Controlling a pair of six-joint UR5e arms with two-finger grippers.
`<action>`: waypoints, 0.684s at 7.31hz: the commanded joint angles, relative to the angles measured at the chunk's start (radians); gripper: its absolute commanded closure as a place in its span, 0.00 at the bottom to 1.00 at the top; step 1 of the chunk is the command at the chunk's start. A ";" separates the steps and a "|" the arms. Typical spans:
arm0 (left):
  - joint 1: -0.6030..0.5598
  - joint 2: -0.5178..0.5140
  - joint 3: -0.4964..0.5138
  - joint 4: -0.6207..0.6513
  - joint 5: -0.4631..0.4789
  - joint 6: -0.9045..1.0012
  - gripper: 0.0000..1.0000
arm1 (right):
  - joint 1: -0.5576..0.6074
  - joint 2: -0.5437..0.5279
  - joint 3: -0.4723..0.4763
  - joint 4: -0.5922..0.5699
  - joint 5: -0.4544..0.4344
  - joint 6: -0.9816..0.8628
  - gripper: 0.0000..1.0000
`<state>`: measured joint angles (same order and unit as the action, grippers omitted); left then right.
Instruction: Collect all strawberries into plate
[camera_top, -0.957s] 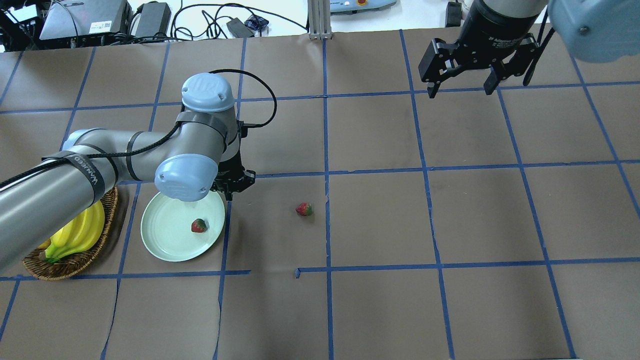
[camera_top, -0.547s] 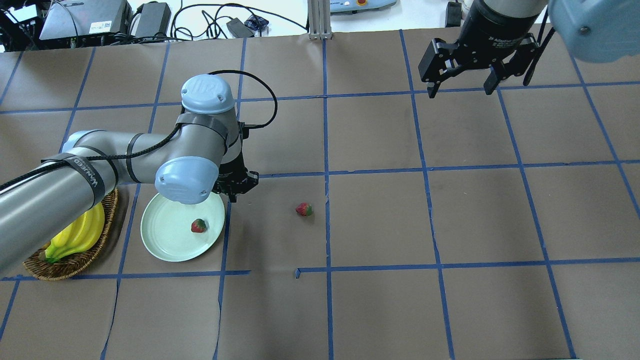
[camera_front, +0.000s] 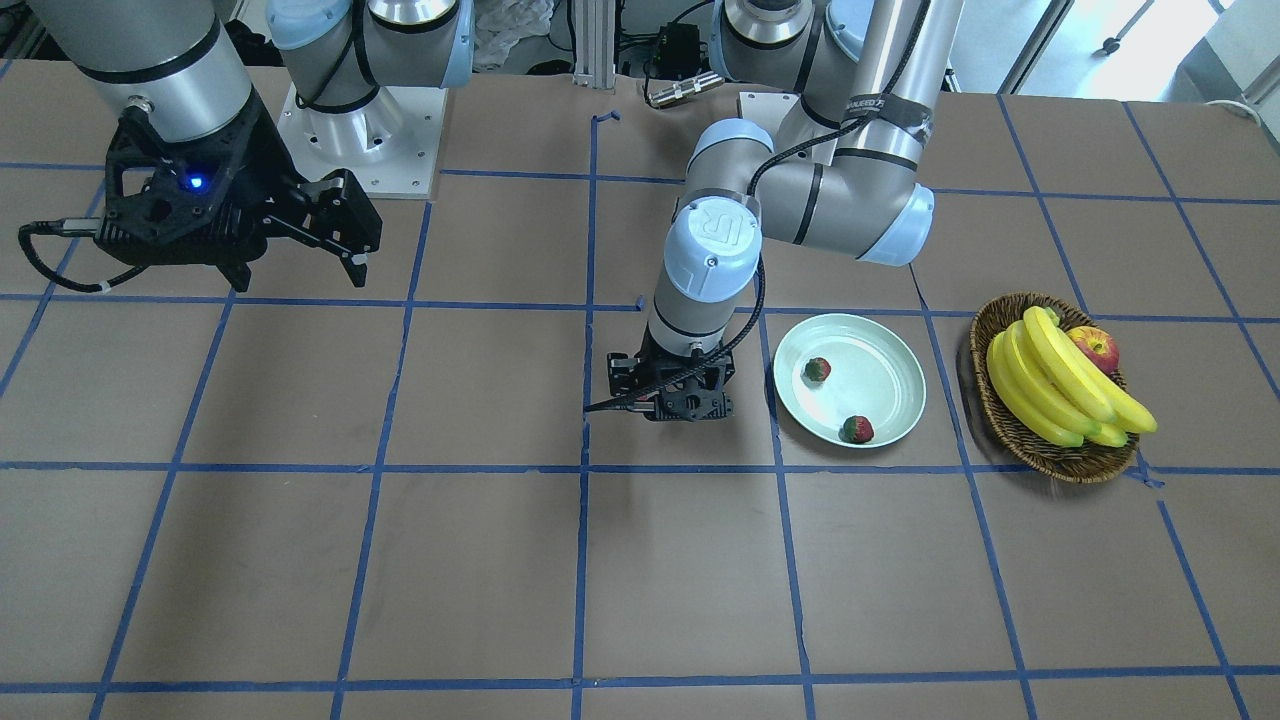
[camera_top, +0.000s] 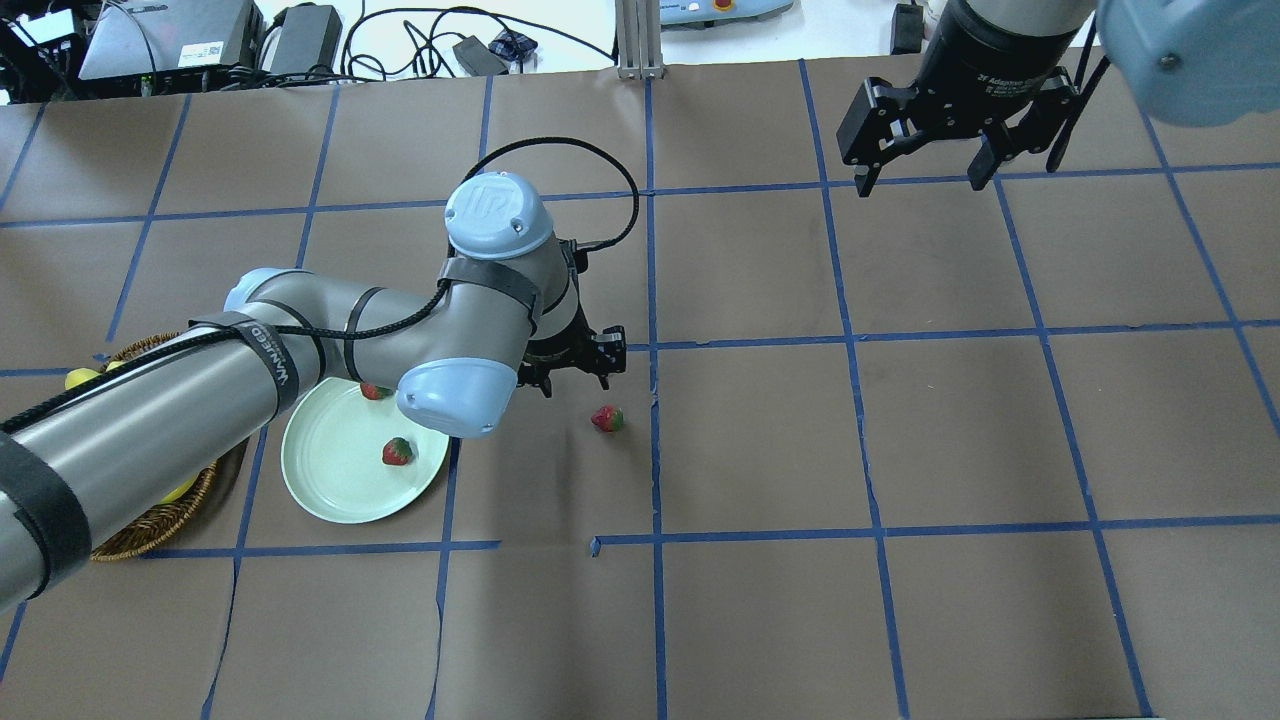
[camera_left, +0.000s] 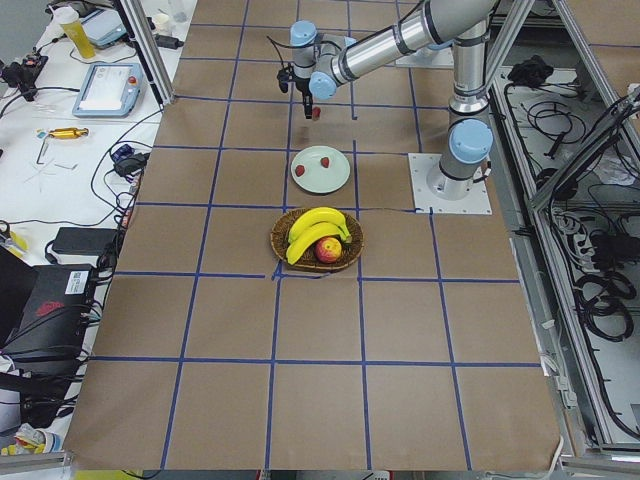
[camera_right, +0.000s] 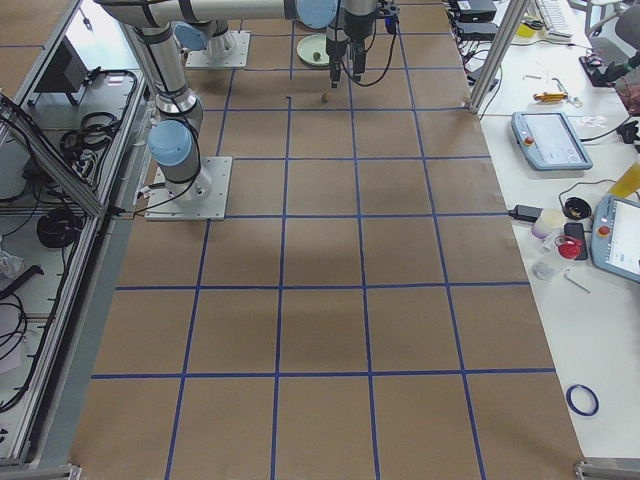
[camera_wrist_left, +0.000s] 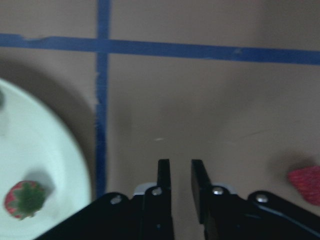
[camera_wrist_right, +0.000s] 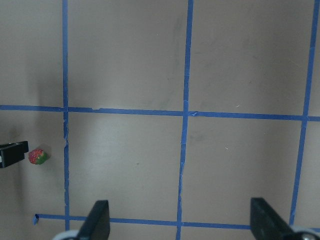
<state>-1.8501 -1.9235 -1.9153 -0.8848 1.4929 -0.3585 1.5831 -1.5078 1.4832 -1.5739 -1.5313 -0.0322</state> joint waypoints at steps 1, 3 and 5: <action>-0.052 -0.038 -0.005 0.020 -0.008 -0.013 0.06 | 0.000 0.000 0.000 0.000 0.000 0.000 0.00; -0.066 -0.066 -0.016 0.020 -0.011 -0.016 0.30 | 0.000 -0.002 0.000 0.002 0.000 0.000 0.00; -0.066 -0.071 -0.013 0.020 0.001 -0.002 0.96 | 0.000 0.000 0.000 0.002 0.000 0.000 0.00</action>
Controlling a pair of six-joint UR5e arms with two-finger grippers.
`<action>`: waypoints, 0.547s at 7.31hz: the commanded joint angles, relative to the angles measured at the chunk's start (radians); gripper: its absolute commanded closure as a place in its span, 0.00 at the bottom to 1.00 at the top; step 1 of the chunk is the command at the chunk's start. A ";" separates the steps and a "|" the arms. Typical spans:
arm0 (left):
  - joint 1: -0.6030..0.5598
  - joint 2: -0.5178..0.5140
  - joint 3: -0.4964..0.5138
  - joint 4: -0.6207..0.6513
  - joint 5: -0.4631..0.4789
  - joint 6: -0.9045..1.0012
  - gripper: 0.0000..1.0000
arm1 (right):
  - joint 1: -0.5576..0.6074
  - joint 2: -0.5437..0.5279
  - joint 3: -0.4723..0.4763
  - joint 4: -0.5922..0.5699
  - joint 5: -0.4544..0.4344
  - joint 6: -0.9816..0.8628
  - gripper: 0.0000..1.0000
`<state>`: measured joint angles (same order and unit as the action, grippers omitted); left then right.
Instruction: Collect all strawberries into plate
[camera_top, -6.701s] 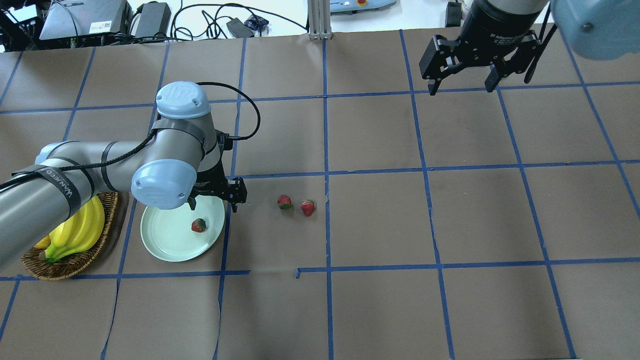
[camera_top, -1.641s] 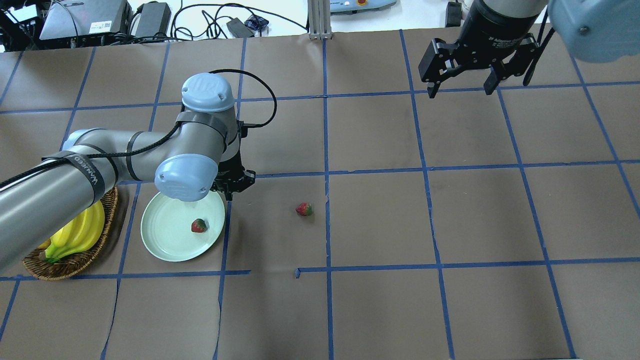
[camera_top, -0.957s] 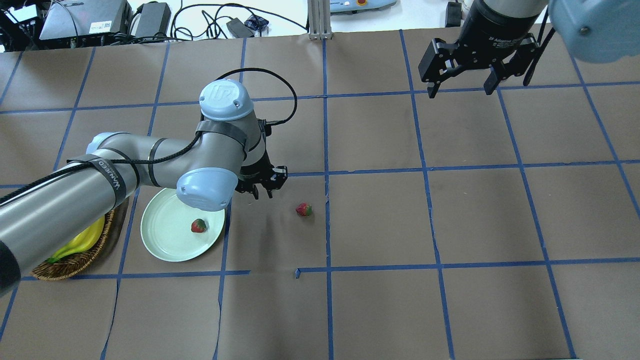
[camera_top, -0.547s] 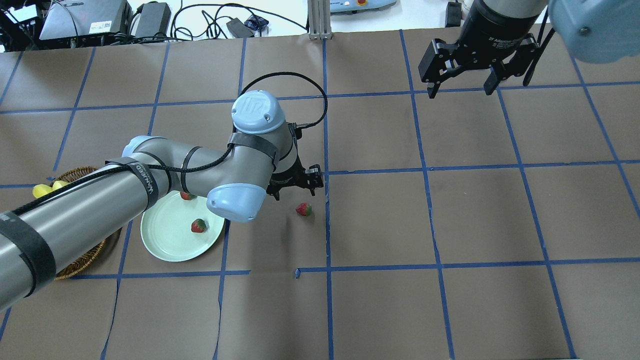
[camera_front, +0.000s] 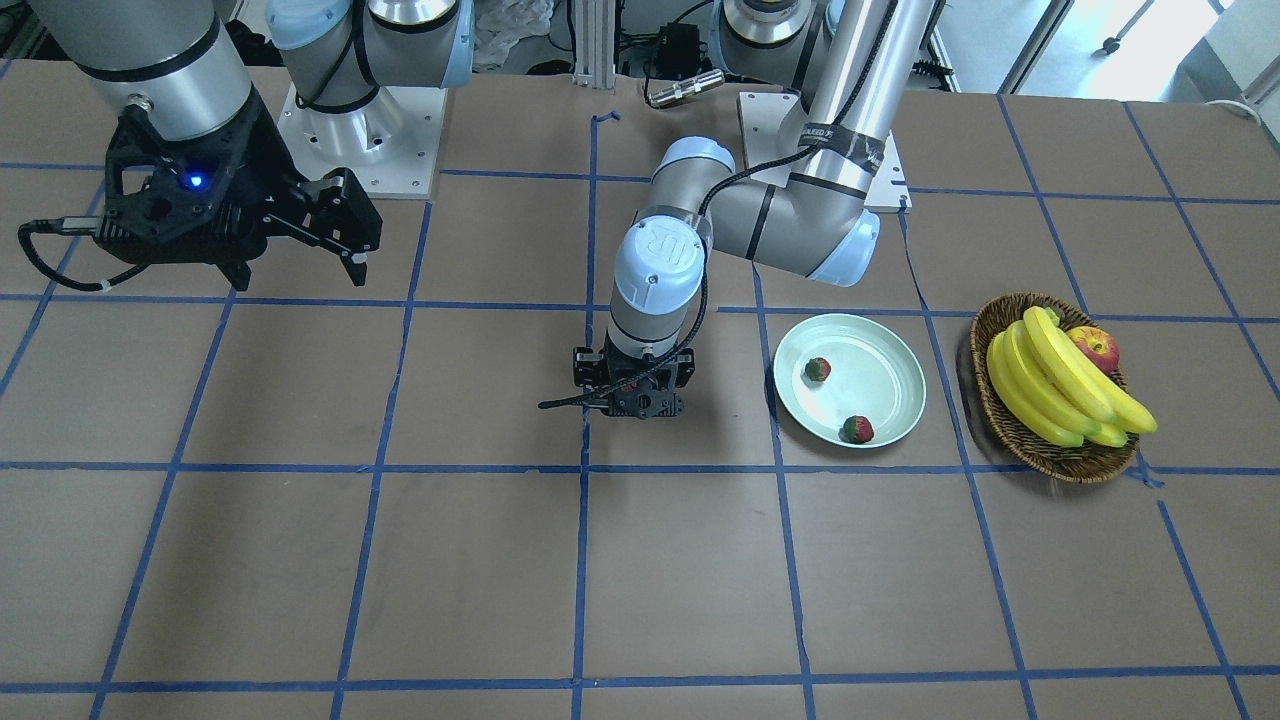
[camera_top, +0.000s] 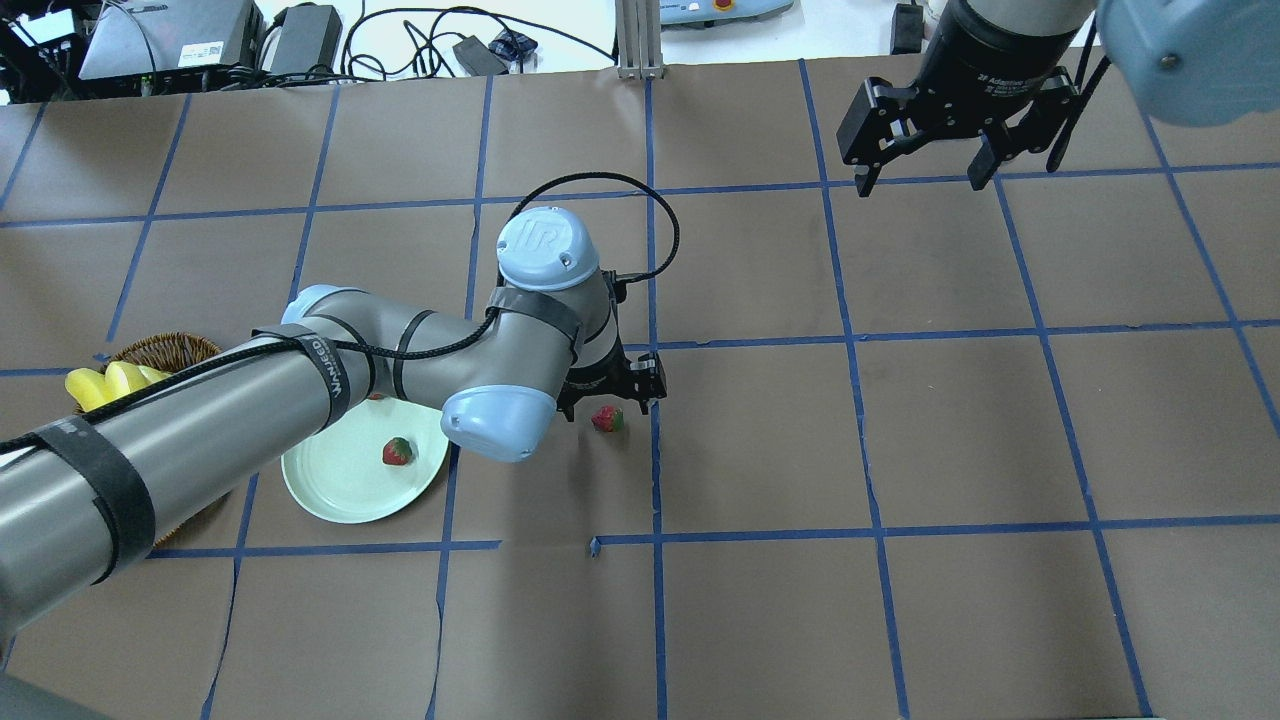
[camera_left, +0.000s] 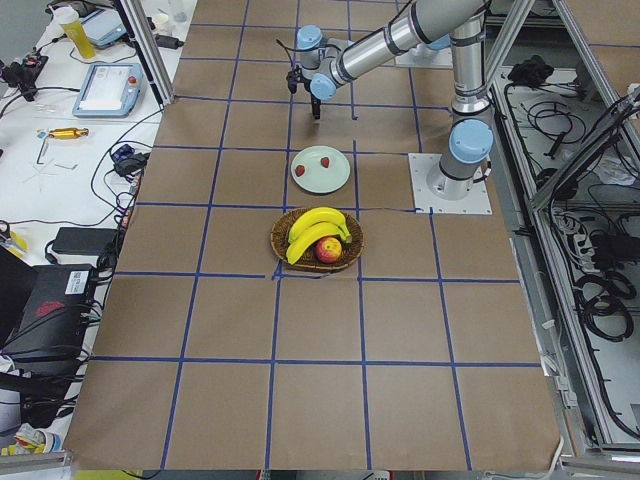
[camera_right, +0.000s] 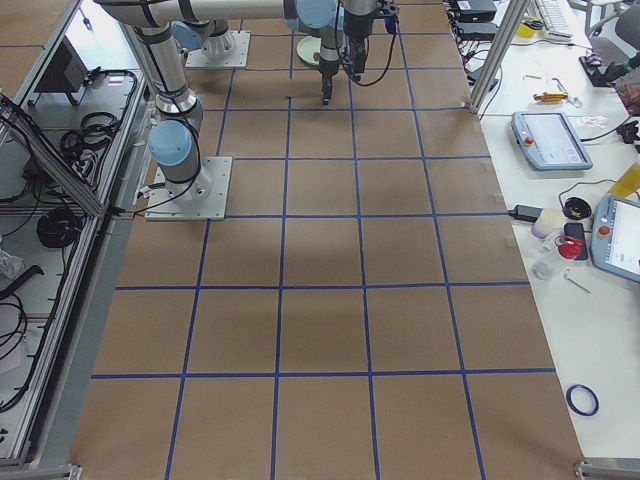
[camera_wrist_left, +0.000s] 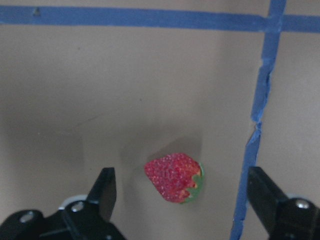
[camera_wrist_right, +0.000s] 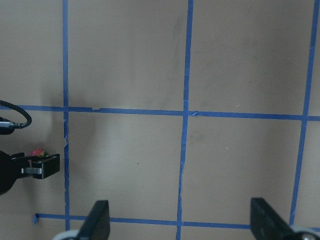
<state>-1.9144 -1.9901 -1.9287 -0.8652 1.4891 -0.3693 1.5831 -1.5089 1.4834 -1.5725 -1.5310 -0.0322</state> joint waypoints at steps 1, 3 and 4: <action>-0.002 -0.004 0.002 0.000 0.007 0.012 1.00 | 0.000 0.001 0.000 0.000 0.000 0.000 0.00; 0.001 0.020 0.017 -0.011 0.028 0.021 1.00 | 0.000 0.001 0.000 0.000 -0.001 0.000 0.00; 0.026 0.045 0.048 -0.105 0.093 0.074 1.00 | 0.000 0.001 0.000 -0.001 0.000 0.000 0.00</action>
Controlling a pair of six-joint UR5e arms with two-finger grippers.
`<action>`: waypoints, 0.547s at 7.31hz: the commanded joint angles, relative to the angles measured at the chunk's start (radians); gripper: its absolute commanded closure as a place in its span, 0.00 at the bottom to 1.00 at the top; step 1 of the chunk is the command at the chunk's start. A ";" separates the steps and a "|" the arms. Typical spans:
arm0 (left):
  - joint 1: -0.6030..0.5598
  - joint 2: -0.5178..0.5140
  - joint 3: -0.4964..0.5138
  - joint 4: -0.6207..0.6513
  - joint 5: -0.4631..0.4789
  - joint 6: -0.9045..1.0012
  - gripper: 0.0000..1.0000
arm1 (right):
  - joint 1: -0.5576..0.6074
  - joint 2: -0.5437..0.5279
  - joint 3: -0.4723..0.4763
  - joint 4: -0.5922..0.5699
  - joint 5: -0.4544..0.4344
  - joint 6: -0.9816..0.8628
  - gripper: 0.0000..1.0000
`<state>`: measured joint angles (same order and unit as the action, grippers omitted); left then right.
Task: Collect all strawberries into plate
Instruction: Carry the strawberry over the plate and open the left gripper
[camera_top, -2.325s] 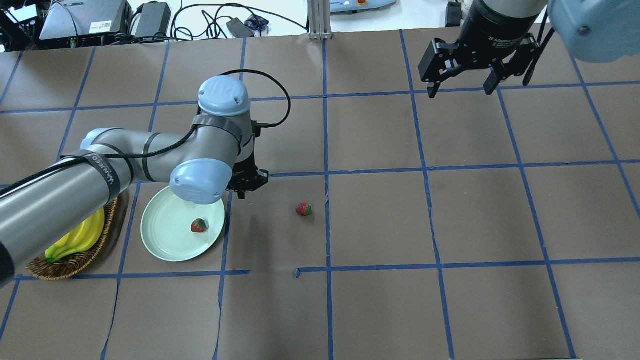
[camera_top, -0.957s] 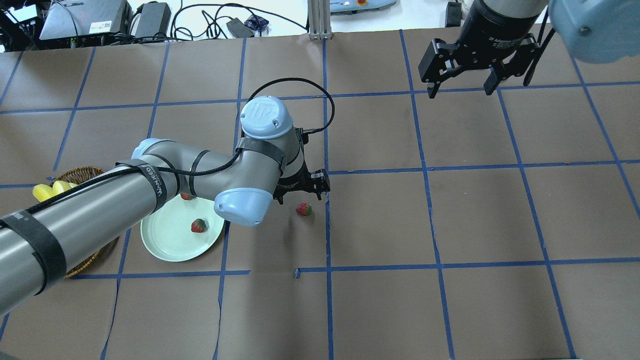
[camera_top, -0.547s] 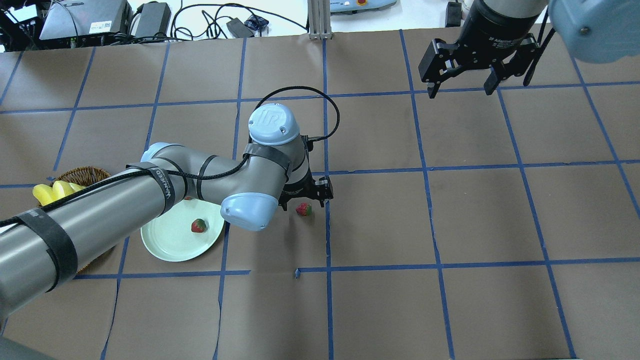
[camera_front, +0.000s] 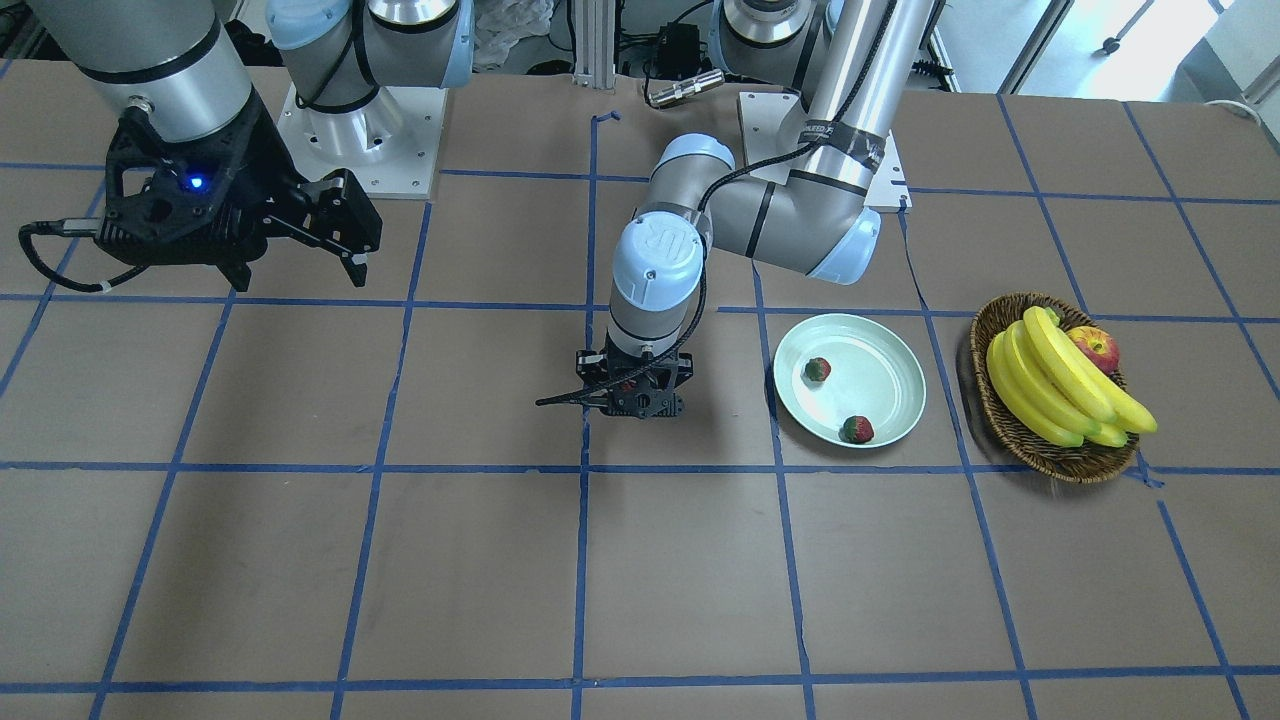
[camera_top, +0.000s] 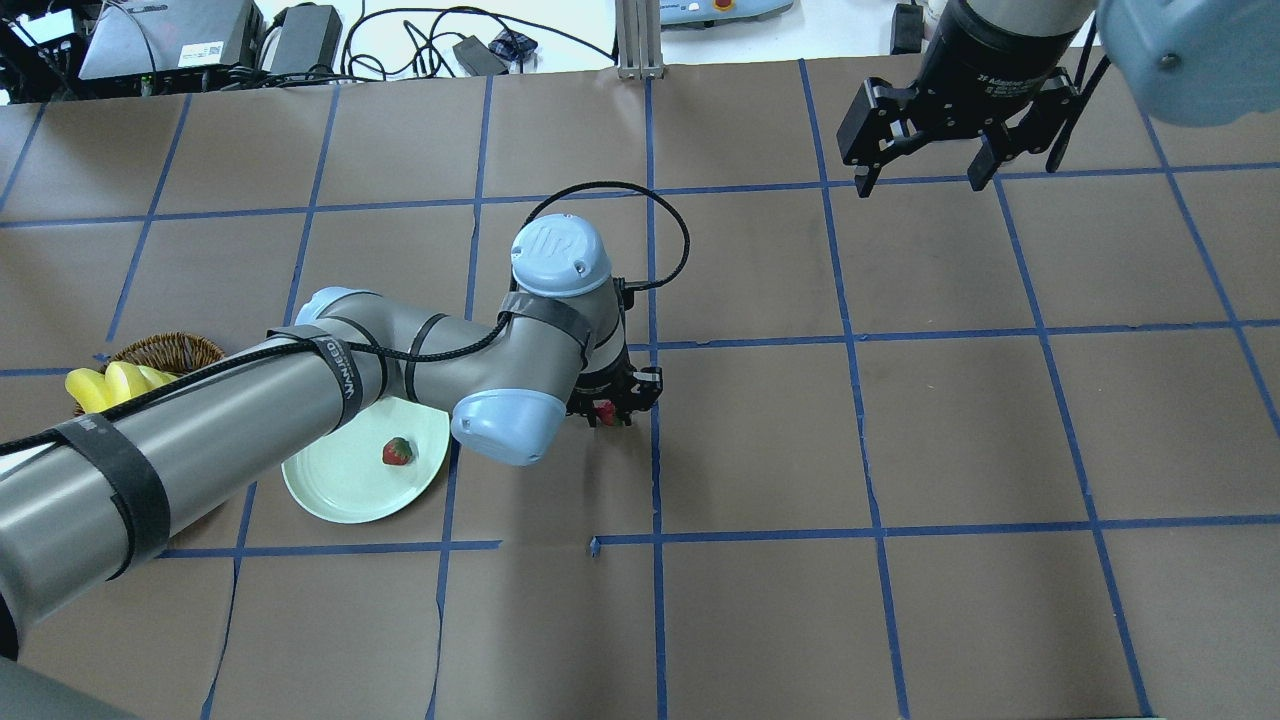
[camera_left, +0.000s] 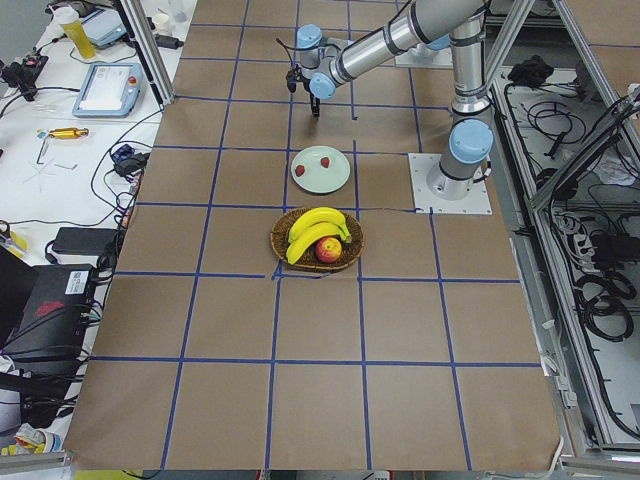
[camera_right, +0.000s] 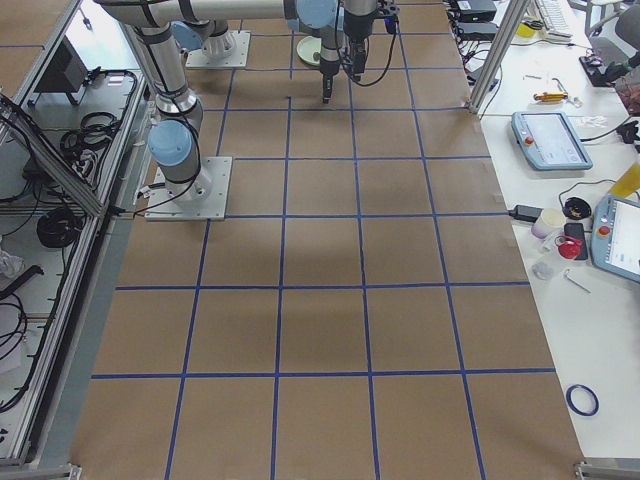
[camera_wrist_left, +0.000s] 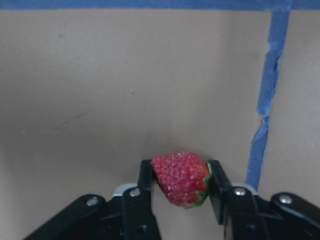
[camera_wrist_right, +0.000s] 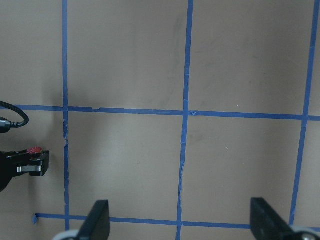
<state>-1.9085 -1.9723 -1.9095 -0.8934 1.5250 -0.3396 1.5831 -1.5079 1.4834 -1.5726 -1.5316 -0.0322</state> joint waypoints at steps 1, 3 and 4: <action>0.093 0.056 0.050 -0.188 0.084 0.095 1.00 | 0.000 0.000 0.000 -0.001 0.001 0.000 0.00; 0.207 0.119 0.014 -0.304 0.186 0.250 1.00 | 0.000 0.002 0.002 -0.001 -0.001 -0.002 0.00; 0.282 0.144 -0.038 -0.303 0.211 0.328 1.00 | 0.000 0.000 0.002 -0.001 -0.001 -0.002 0.00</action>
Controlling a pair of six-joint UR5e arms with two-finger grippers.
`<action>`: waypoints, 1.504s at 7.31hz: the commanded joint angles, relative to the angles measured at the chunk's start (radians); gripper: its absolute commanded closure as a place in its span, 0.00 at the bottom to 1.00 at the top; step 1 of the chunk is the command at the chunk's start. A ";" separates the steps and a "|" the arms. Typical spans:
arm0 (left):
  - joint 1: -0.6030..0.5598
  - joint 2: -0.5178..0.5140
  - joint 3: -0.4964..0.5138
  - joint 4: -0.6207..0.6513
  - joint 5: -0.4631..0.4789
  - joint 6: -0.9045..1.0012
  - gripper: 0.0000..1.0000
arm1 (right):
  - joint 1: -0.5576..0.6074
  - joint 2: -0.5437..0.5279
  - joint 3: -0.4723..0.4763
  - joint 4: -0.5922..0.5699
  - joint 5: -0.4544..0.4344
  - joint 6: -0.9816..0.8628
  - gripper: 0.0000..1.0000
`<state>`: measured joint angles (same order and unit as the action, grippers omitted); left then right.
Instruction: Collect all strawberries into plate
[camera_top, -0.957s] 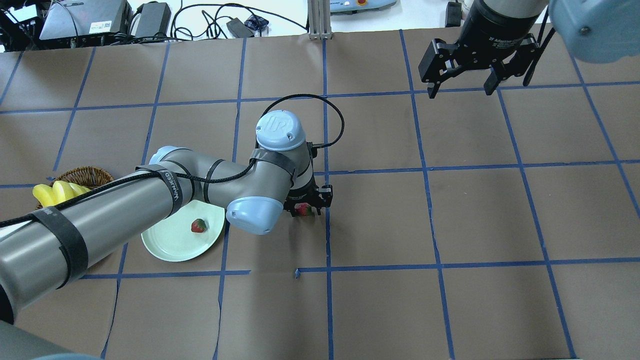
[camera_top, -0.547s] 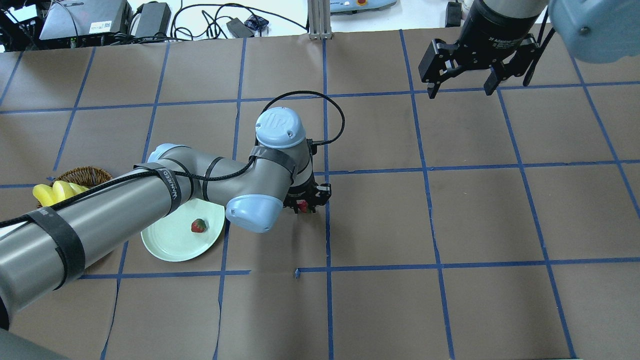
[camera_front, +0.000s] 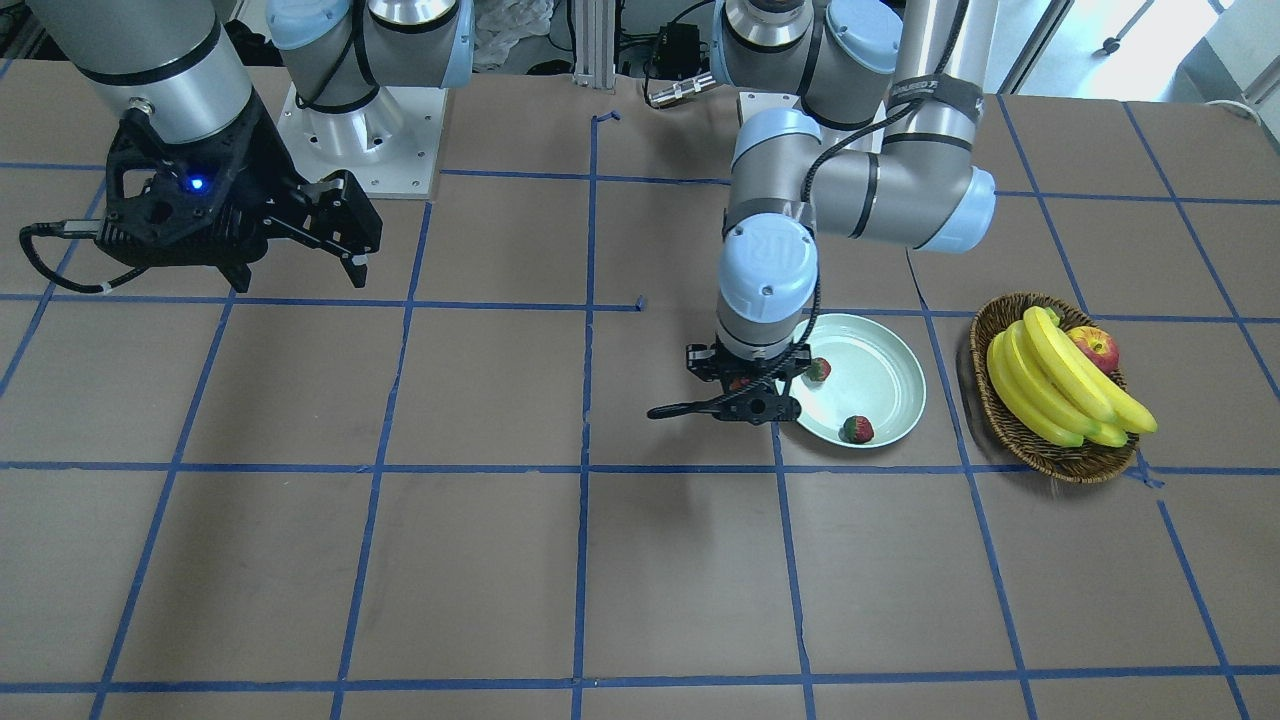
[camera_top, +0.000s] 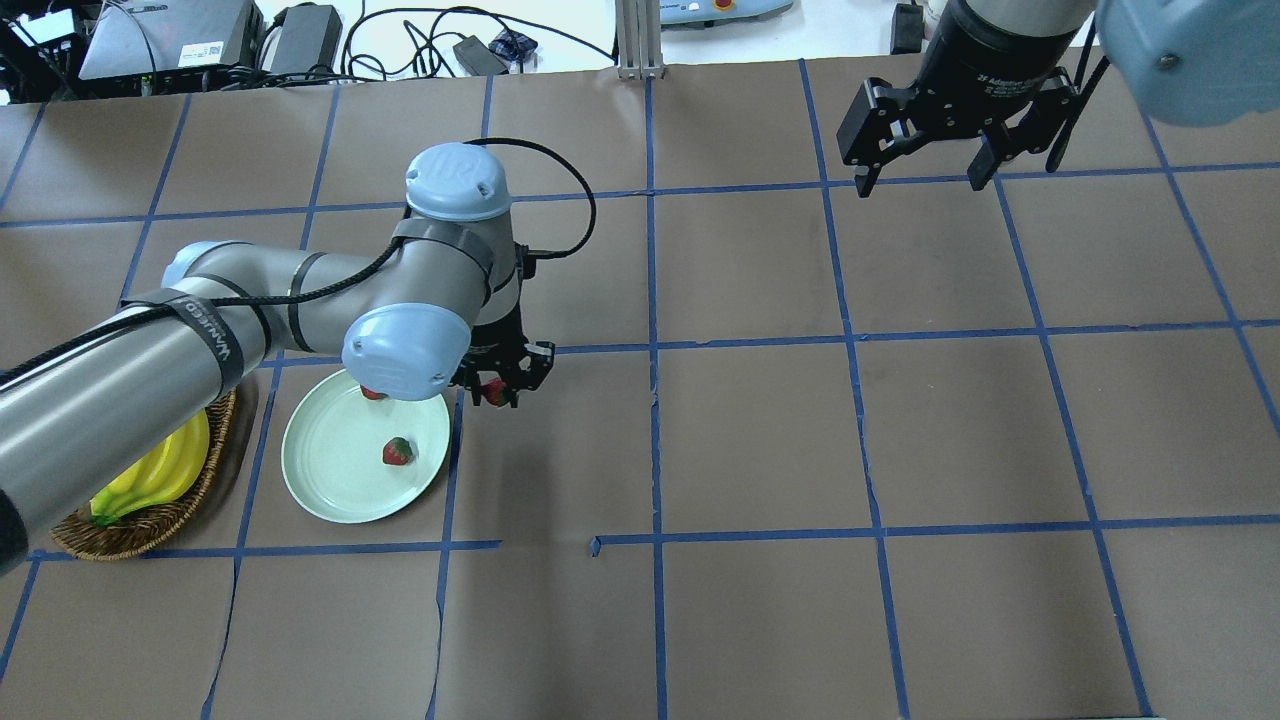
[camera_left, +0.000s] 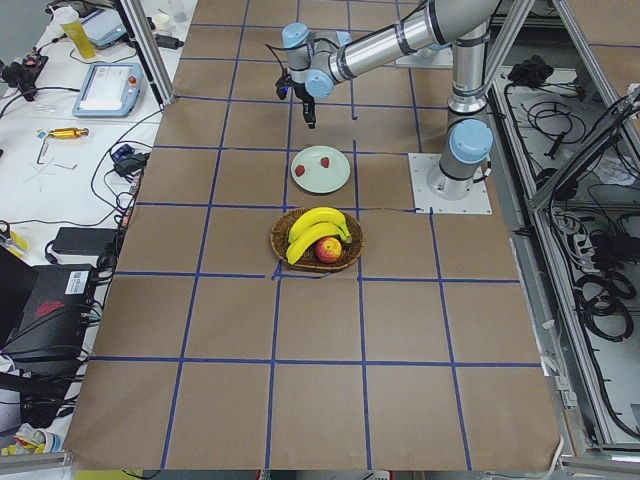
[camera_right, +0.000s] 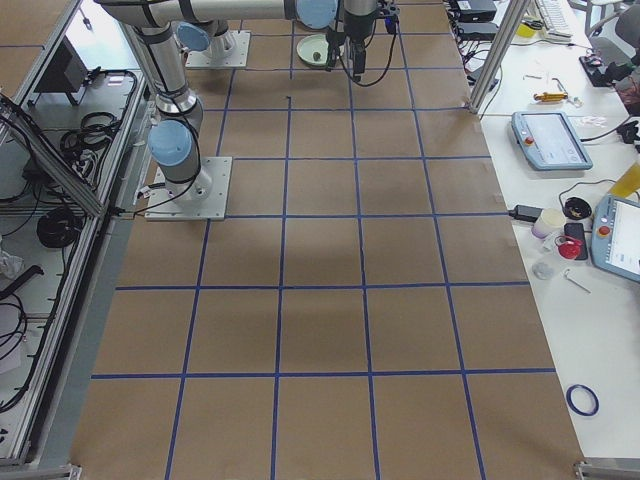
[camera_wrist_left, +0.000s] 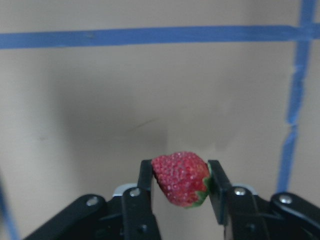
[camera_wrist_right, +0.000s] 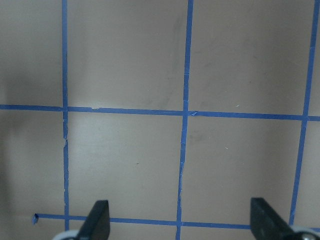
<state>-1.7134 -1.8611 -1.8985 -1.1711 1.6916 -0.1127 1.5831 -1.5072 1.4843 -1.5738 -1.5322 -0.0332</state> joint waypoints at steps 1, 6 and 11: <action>0.142 0.054 -0.098 -0.021 0.068 0.158 0.93 | 0.000 0.001 -0.001 0.000 0.001 -0.001 0.00; 0.172 0.147 -0.042 -0.047 -0.013 0.245 0.00 | 0.000 0.001 -0.001 -0.002 0.000 -0.001 0.00; 0.133 0.296 0.331 -0.343 -0.142 0.245 0.00 | 0.000 0.007 -0.009 0.000 0.000 -0.001 0.00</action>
<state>-1.5729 -1.5948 -1.6310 -1.4731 1.5522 0.1311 1.5831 -1.5031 1.4787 -1.5740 -1.5321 -0.0336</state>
